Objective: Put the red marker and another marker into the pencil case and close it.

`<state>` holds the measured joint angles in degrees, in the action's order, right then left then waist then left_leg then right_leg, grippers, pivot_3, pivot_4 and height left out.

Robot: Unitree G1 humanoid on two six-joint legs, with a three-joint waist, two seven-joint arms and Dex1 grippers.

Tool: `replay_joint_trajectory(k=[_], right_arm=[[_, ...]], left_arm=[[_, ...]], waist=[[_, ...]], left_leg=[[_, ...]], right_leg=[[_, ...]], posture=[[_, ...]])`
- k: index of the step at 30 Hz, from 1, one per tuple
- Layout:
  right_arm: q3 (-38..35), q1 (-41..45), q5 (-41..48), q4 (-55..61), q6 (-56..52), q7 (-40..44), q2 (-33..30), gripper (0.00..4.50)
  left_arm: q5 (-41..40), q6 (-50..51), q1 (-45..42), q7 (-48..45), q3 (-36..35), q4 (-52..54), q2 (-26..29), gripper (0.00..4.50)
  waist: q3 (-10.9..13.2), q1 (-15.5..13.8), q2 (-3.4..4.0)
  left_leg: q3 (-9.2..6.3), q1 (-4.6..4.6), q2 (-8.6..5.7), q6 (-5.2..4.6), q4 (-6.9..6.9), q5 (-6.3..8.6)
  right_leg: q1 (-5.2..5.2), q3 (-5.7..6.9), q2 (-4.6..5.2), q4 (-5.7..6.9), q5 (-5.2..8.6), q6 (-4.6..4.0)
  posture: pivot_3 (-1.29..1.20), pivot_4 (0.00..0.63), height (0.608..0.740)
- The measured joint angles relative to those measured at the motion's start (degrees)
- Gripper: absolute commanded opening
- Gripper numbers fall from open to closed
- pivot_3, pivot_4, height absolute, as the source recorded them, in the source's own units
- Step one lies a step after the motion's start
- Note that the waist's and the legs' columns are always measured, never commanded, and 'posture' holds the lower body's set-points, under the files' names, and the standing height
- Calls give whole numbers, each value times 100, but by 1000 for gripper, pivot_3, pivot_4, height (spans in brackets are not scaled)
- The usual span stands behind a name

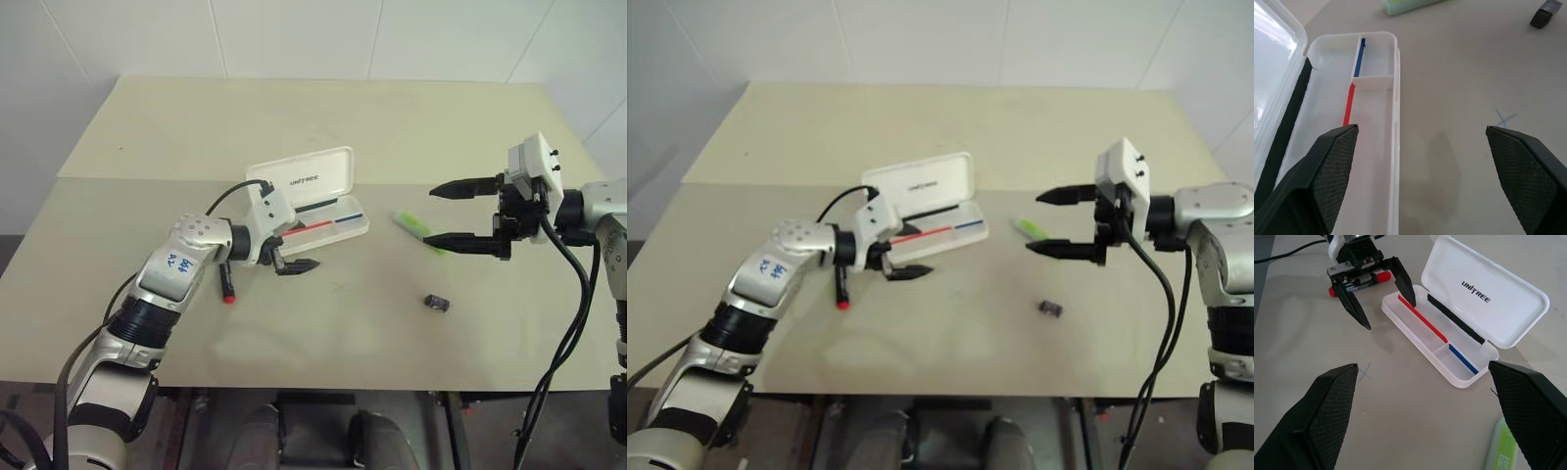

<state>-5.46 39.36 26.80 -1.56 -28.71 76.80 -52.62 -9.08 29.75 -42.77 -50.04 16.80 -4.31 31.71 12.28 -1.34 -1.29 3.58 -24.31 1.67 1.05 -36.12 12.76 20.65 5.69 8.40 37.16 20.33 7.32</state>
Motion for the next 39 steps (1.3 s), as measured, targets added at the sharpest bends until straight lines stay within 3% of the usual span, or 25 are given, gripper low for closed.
replay_joint_trajectory(k=[7, 20, 21, 30, 35, 39], right_arm=[[-5, -35, 34, 63, -46, -116, -13, 4500], [-5, -35, 48, 64, -64, -161, -82, 4500], [-5, -35, 50, 65, -64, -167, -83, 4500], [-29, -48, 164, 84, -135, -242, -97, 4500], [-109, -88, 175, 94, -141, -250, -153, 4500], [-109, -87, 175, 101, -143, -254, -154, 4500]], left_arm=[[483, -274, -13, -67, 256, -488, -158, 4469], [743, -291, -361, 168, 89, -1200, -534, 180], [736, -305, -361, 140, 87, -1192, -538, 36], [454, -578, 46, -309, -362, -700, -160, 36], [133, -534, 634, -895, -658, 607, 580, 36], [-57, -228, 1204, -1176, -413, 1786, 729, 36]], waist=[[0, -1, 0], [-2, -7, -2], [-2, -9, -2], [-2, 49, -2], [-1, 61, -2], [-1, 2, -2]], left_leg=[[0, 0, 0, 0, 0, 0], [-2, 2, -1, -4, -5, 2], [-2, 3, 0, -4, -6, 2], [-1, 1, 3, -4, 1, 2], [-1, 1, 3, -6, 0, 3], [-2, 2, 3, -7, -3, 4]], right_leg=[[-1, 0, 0, -1, 0, 0], [-8, 2, 0, -2, -2, 3], [-8, 3, 0, -2, -2, 3], [-2, 3, -1, -4, -2, 3], [-6, 0, 0, -7, -2, 3], [-8, 0, 0, -8, -2, 3]], posture=[[0, 150, 740], [0, 150, 740], [0, 150, 740], [0, 150, 740], [0, 150, 740], [0, 150, 740]])
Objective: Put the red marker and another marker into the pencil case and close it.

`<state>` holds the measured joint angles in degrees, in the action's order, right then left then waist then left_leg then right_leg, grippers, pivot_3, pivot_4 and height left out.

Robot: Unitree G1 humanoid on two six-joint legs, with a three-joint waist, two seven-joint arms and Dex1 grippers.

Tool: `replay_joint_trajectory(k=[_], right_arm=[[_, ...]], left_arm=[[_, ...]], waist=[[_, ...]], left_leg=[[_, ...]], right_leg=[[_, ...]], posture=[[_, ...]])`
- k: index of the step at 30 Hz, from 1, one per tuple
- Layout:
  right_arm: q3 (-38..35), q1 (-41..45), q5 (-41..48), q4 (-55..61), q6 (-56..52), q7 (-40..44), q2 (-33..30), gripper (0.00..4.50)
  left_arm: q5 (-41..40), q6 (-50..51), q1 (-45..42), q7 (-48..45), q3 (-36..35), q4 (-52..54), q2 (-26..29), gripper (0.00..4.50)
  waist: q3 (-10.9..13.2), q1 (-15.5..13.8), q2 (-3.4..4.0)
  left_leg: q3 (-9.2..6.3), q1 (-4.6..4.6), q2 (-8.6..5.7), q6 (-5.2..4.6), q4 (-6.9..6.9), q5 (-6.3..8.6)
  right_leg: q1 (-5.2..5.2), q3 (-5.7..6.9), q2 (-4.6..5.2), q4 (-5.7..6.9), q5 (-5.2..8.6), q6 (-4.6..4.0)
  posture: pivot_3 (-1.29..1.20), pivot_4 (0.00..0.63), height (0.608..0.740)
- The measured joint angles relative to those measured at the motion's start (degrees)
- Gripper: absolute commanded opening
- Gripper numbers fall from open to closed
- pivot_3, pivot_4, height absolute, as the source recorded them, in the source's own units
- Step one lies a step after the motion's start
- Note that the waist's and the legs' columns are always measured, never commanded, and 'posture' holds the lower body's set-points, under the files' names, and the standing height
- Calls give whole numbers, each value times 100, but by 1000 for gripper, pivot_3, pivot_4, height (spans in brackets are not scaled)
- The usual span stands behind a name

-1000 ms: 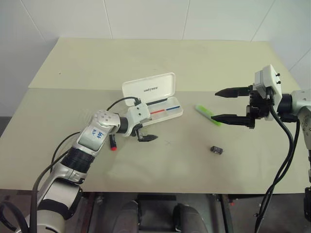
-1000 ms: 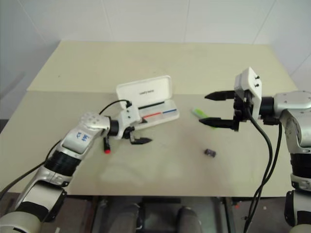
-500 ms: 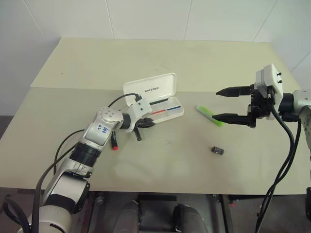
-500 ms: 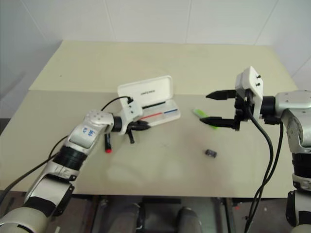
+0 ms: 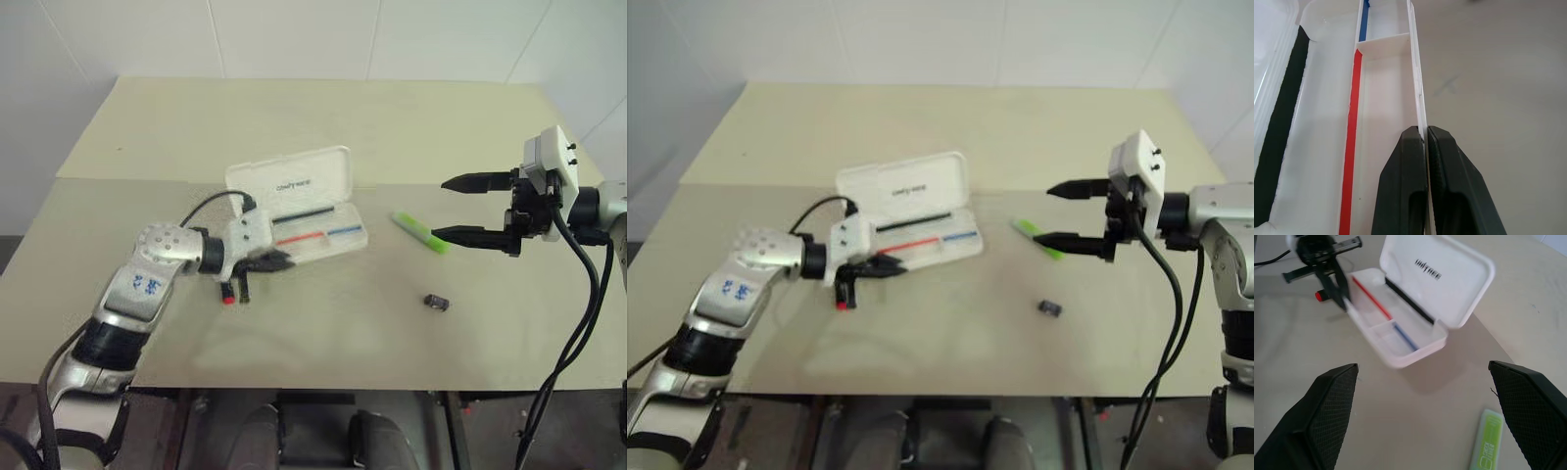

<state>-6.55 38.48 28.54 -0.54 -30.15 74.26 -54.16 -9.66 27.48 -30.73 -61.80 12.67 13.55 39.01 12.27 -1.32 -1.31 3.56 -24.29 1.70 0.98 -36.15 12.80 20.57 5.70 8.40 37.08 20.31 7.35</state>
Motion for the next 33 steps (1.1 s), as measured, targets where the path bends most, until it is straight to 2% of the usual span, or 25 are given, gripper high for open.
replay_joint_trajectory(k=[4, 9, 15, 19, 29, 33], right_arm=[[4, 0, -2, 6, -2, 0, 1, 4500], [4, -29, -3, 19, -2, -14, 2, 4500], [5, -88, -6, 34, -8, -27, 2, 4500], [5, -89, -7, 34, -8, -35, 2, 4500], [177, -90, -168, -70, 47, -19, 8, 4500], [241, -88, -342, -346, 175, -5, 8, 4500]], left_arm=[[60, 245, 257, -18, 461, 420, 4, 36], [386, 336, 232, 270, 769, 433, -54, 36], [479, 549, 223, 390, 885, 524, -97, 36], [538, 713, 225, 486, 932, 573, -111, 1155], [180, 1223, 276, 508, 794, 1001, -209, 4384], [-195, 1567, 419, 481, 603, 1387, -180, 4449]], waist=[[0, -5, 0], [0, -3, 0], [0, -2, 0], [0, -3, 0], [0, -2, 0], [0, 1, 0]], left_leg=[[0, 0, 0, -1, -2, 1], [0, 1, 0, -2, 2, 1], [0, 1, 0, -2, -2, 1], [0, 1, 0, -2, -1, 1], [0, 1, 1, -2, -1, 1], [0, 2, 1, -2, -1, 1]], right_leg=[[1, 0, 0, -5, 0, 0], [1, 0, 0, -4, 0, 0], [1, -1, 0, -6, 0, 0], [1, -1, 0, -5, 0, 0], [1, -2, 0, -6, 0, 0], [0, -3, 0, -6, 0, 0]], posture=[[0, 150, 740], [0, 150, 740], [0, 150, 740], [0, 150, 740], [0, 150, 740], [0, 150, 740]])
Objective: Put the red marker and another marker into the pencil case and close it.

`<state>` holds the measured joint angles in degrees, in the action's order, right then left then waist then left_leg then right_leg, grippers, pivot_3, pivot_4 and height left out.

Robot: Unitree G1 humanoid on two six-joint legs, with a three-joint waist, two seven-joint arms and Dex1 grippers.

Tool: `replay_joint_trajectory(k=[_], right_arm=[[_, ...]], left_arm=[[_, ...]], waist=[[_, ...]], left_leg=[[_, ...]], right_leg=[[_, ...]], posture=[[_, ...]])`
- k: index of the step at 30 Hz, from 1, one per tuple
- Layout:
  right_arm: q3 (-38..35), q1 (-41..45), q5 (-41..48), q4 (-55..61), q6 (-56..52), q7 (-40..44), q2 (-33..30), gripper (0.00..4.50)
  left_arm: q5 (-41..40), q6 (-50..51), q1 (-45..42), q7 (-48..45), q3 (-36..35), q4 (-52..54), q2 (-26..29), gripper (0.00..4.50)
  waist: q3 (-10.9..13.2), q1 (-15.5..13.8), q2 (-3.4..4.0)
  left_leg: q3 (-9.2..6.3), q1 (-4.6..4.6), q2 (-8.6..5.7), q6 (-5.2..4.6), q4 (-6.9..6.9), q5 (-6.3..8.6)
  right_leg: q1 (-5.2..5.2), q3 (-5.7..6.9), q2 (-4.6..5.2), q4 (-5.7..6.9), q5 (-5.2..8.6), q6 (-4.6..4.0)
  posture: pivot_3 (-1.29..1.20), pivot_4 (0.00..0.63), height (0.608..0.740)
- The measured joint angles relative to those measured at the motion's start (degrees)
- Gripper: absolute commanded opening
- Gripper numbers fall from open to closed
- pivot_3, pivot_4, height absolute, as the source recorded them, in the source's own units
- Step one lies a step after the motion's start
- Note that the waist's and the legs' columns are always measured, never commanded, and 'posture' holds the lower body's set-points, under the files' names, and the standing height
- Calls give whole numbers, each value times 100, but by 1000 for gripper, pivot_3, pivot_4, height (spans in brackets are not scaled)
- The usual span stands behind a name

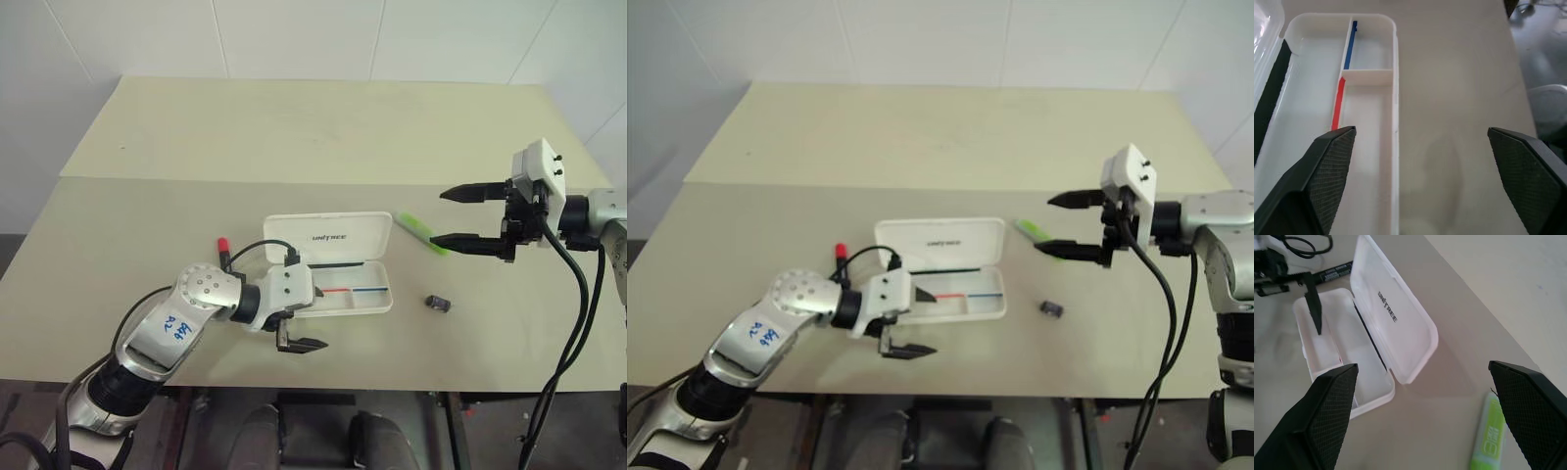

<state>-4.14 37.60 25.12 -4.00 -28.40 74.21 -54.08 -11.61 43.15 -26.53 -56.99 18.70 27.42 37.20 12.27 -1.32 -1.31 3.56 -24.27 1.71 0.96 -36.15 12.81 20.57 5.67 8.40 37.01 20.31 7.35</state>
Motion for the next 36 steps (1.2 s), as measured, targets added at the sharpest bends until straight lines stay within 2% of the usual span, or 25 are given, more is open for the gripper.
replay_joint_trajectory(k=[7, 15, 18, 21, 25, 28, 32, 36], right_arm=[[350, 20, -520, -607, 355, -120, 74, 4500], [413, 168, -738, -1032, 517, -235, 192, 4500], [358, 281, -682, -1030, 590, -79, 110, 4500], [249, 175, -426, -700, 593, 386, -186, 4500], [-18, 333, -43, -323, 575, 762, -376, 4500], [-75, 596, 88, -276, 584, 894, -383, 4500], [-53, 705, 182, -281, 580, 985, -264, 4500], [9, 730, 526, 62, 379, 1118, -89, 4500]], left_arm=[[-891, 675, 43, 120, -796, 405, 7, 4449], [-1578, 1044, 82, 421, -1772, 941, 382, 4449], [-1923, 1249, 299, 439, -2673, 1277, 862, 4449], [-2410, 1538, 862, 398, -4001, 1564, 1282, 4449], [-2984, 2098, 1296, 401, -5578, 1729, 1666, 4449], [-3094, 2496, 1743, 619, -6391, 1713, 1763, 4449], [-3067, 2833, 2572, 1190, -6521, 1712, 1258, 4449], [-2866, 3011, 2230, 2325, -5916, 1677, 587, 4449]], waist=[[0, 3, 1], [0, 11, 1], [0, 53, 1], [0, 71, 2], [1, 130, 0], [-1, 146, 1], [0, 147, -1], [-1, 86, -7]], left_leg=[[0, 2, 1, 0, 0, 0], [0, 3, 1, 1, -1, 0], [-1, 3, 3, 2, 9, 0], [-1, 2, 3, 3, 9, 5], [-3, 15, 4, 5, -2, 7], [0, 20, 5, 10, 4, 12], [11, 11, 8, 9, 5, 20], [4, 11, 8, 8, -8, 21]], right_leg=[[0, -2, 0, -3, 0, 0], [1, -3, 0, -7, 0, 0], [1, -2, -1, -5, 0, 0], [0, -2, -1, -6, 0, 0], [-9, -4, -1, -13, 1, -1], [-8, -11, -1, -15, 1, -2], [5, -24, -2, -13, 2, -1], [2, -22, -2, -7, 1, -2]], posture=[[0, 150, 740], [0, 150, 740], [0, 150, 740], [0, 150, 740], [0, 150, 740], [0, 150, 740], [0, 150, 740], [0, 150, 740]])
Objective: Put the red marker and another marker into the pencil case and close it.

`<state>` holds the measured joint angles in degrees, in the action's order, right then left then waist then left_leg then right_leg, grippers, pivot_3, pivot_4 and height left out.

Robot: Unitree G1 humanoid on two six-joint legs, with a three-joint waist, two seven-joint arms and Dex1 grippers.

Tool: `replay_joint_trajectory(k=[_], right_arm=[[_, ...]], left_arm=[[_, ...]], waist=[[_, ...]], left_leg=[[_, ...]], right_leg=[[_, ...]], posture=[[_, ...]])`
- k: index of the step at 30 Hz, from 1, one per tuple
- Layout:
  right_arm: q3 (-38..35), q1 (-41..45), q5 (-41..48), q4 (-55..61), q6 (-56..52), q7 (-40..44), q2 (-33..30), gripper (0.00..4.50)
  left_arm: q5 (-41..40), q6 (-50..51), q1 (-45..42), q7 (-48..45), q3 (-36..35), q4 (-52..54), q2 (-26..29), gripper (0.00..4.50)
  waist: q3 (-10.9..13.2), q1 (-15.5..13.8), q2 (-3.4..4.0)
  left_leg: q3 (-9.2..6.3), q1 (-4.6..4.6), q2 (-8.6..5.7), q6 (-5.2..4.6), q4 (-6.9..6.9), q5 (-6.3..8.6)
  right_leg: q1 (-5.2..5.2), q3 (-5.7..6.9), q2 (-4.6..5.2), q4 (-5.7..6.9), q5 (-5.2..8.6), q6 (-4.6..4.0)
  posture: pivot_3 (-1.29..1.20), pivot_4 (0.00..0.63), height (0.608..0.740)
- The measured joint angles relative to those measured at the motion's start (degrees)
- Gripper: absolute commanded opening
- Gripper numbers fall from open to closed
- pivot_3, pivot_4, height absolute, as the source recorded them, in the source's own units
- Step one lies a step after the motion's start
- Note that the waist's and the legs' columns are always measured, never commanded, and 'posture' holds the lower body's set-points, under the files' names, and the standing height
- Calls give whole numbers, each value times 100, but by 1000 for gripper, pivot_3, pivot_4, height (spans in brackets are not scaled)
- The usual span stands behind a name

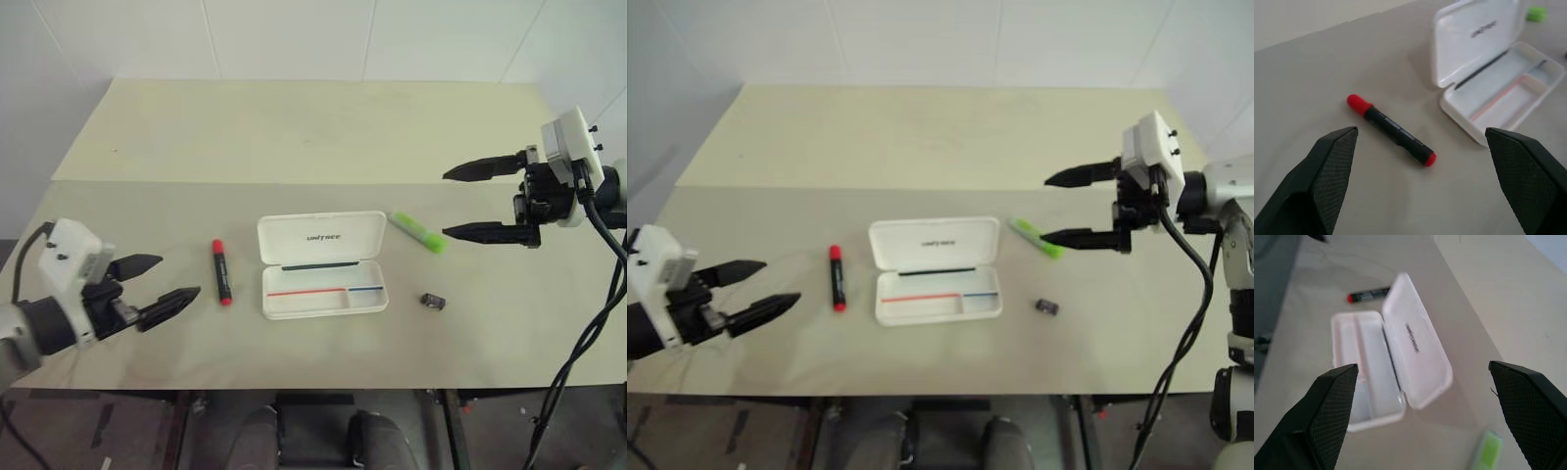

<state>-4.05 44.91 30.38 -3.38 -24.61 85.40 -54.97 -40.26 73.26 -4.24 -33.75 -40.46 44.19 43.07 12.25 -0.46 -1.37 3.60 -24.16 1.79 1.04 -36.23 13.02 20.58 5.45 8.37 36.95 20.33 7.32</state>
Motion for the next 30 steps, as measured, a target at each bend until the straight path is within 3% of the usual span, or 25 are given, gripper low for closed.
replay_joint_trajectory(k=[6, 12, 16, 22, 30], right_arm=[[5, -130, 235, 699, -337, -77, -31, 4500], [-8, -559, 276, 1319, -496, -374, -65, 4500], [-18, -621, 275, 1448, -560, -588, -70, 4500], [-83, -757, 290, 1503, -647, -739, -92, 4500], [-94, -763, 344, 1674, -701, -913, -93, 4500]], left_arm=[[381, 300, -979, 1642, 825, -319, -1254, 4449], [906, 664, -1505, 2724, 1339, -812, -1980, 4449], [1512, 882, -1855, 3507, 2038, -1171, -2495, 4449], [1847, 956, -2030, 3752, 2514, -1427, -2884, 4449], [2353, 958, -2199, 3988, 3036, -1571, -2990, 4449]], waist=[[-6, -78, -12], [-7, -91, -15], [-7, -108, -21], [-6, -94, -25], [-9, -118, -24]], left_leg=[[6, -4, 0, -1, 3, 5], [7, -1, -1, -1, -11, 7], [6, -5, -2, -2, -14, 10], [8, -5, -1, -1, -12, 13], [7, 0, -2, -1, -19, 12]], right_leg=[[0, -5, -1, 8, -4, 5], [-3, -5, -2, -5, -4, 5], [-5, -5, -1, -5, -5, 6], [-4, -5, -2, -5, -5, 7], [-10, -7, -1, -8, -5, 7]], posture=[[0, 150, 740], [0, 150, 740], [0, 150, 740], [0, 150, 740], [0, 150, 740]])
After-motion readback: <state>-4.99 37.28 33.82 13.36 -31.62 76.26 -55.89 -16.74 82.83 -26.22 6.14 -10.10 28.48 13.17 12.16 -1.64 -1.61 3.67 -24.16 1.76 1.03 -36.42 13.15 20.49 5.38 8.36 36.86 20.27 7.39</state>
